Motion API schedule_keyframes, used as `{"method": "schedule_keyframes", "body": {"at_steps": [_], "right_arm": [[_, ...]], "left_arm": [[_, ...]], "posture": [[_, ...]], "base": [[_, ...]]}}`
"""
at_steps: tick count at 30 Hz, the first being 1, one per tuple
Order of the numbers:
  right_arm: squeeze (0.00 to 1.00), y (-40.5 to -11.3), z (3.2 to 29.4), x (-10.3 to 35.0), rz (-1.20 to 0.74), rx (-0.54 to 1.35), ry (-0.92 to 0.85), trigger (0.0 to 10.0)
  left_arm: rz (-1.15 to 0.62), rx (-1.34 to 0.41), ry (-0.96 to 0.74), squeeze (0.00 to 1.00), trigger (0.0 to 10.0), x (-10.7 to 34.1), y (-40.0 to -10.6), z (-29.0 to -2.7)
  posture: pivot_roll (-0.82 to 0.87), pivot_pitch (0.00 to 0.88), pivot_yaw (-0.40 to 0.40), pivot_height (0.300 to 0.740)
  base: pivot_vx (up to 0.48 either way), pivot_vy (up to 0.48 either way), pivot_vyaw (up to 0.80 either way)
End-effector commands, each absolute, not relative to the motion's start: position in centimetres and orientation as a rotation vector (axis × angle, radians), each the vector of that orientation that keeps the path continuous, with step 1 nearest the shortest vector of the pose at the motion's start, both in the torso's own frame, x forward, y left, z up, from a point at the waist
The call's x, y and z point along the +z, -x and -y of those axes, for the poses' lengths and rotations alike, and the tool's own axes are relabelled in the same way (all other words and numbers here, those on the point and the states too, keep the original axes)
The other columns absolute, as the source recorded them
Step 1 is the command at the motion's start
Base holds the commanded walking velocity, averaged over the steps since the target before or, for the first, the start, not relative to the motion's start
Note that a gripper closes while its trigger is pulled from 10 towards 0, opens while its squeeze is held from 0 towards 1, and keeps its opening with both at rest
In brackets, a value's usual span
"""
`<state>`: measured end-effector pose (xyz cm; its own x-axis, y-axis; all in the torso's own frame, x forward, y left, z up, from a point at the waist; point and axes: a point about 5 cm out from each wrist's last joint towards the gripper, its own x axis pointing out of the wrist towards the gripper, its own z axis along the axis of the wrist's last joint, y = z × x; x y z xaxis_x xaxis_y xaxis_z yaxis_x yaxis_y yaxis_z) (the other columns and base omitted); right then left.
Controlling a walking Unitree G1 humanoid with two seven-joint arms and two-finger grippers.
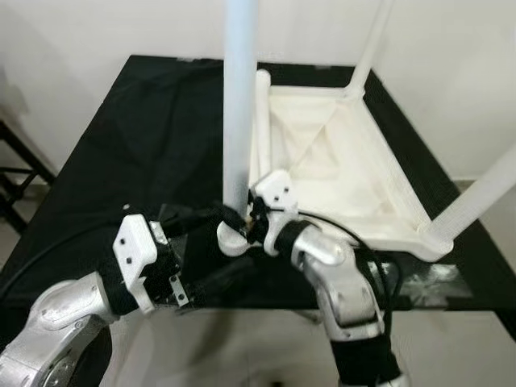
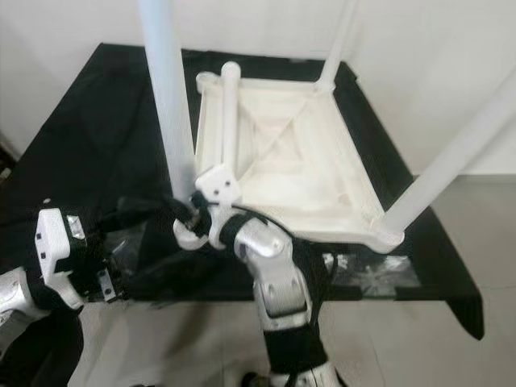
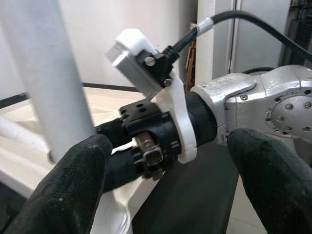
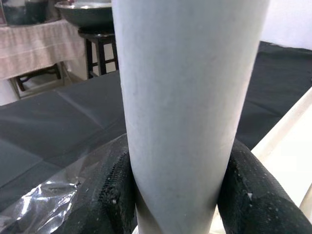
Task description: Building children table
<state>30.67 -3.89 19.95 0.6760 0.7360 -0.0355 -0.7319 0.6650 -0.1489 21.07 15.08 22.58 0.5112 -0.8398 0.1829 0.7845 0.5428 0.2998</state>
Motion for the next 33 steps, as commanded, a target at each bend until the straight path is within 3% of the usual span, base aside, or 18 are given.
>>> {"method": "schedule_keyframes", "body": {"at_steps": [1, 2, 5, 6, 7, 13, 14, 15, 24, 25, 26, 33], "right_arm": [[0.0, -31.1, 4.6, 17.7, -0.108, 0.762, 0.184, 0.0], [0.0, -30.8, 4.5, 17.9, -0.117, 0.738, 0.201, 10.0], [0.0, -30.6, 4.4, 18.3, -0.109, 0.743, 0.212, 10.0], [0.84, -30.8, 4.4, 18.9, -0.092, 0.768, 0.192, 10.0], [1.0, -31.0, 4.2, 19.6, -0.072, 0.842, 0.185, 10.0], [1.0, -32.0, 4.2, 22.6, 0.092, 1.146, 0.216, 10.0], [0.74, -32.3, 4.5, 22.9, 0.142, 1.234, 0.29, 10.0], [0.0, -32.4, 4.7, 22.8, 0.138, 1.34, 0.326, 10.0], [0.0, -33.9, 4.1, 23.8, 0.092, 1.559, 0.385, 10.0], [0.0, -34.2, 4.0, 24.0, 0.08, 1.58, 0.372, 2.1], [0.0, -34.3, 3.9, 24.2, 0.066, 1.613, 0.363, 0.0], [0.0, -34.6, 4.1, 24.3, 0.061, 1.694, 0.342, 0.0]], "left_arm": [[0.309, -0.995, -0.19, 0.0, 10.0, 22.2, -20.8, -14.8], [0.307, -0.993, -0.19, 0.0, 10.0, 22.1, -20.7, -14.8], [0.306, -0.992, -0.19, 0.0, 10.0, 22.1, -20.7, -14.9], [0.307, -0.991, -0.191, 0.0, 10.0, 22.2, -20.8, -14.9], [0.309, -0.99, -0.192, 0.0, 10.0, 22.3, -20.8, -14.9], [0.31, -0.983, -0.195, 0.0, 10.0, 22.3, -20.9, -15.1], [0.31, -0.982, -0.196, 0.0, 10.0, 22.3, -20.9, -15.1], [0.312, -0.98, -0.196, 0.0, 10.0, 22.3, -20.9, -15.1], [0.318, -0.973, -0.202, 0.0, 10.0, 22.6, -20.8, -15.1], [0.317, -0.973, -0.203, 0.0, 10.0, 22.6, -20.8, -15.1], [0.318, -0.972, -0.203, 0.0, 10.0, 22.6, -20.8, -15.1], [0.319, -0.965, -0.205, 0.0, 10.0, 22.7, -20.8, -15.1]], "posture": [[0.11, 0.224, -0.101, 0.74], [0.11, 0.224, -0.1, 0.74], [0.11, 0.222, -0.099, 0.74], [0.11, 0.225, -0.097, 0.74], [0.11, 0.226, -0.096, 0.74], [0.11, 0.227, -0.097, 0.74], [0.11, 0.227, -0.102, 0.74], [0.11, 0.227, -0.102, 0.74], [0.13, 0.231, -0.104, 0.74], [0.13, 0.231, -0.104, 0.74], [0.14, 0.231, -0.108, 0.74], [0.14, 0.232, -0.108, 0.74]], "base": [[0.0, 0.0, 0.0], [0.0, 0.0, 0.0], [0.0, 0.0, 0.0], [0.0, 0.0, 0.0], [0.0, 0.0, 0.0], [0.0, 0.0, 0.0], [0.0, 0.0, 0.0], [0.0, 0.0, 0.0], [0.0, 0.0, 0.0], [0.0, 0.0, 0.0], [0.0, 0.0, 0.0], [0.0, 0.0, 0.0]]}}
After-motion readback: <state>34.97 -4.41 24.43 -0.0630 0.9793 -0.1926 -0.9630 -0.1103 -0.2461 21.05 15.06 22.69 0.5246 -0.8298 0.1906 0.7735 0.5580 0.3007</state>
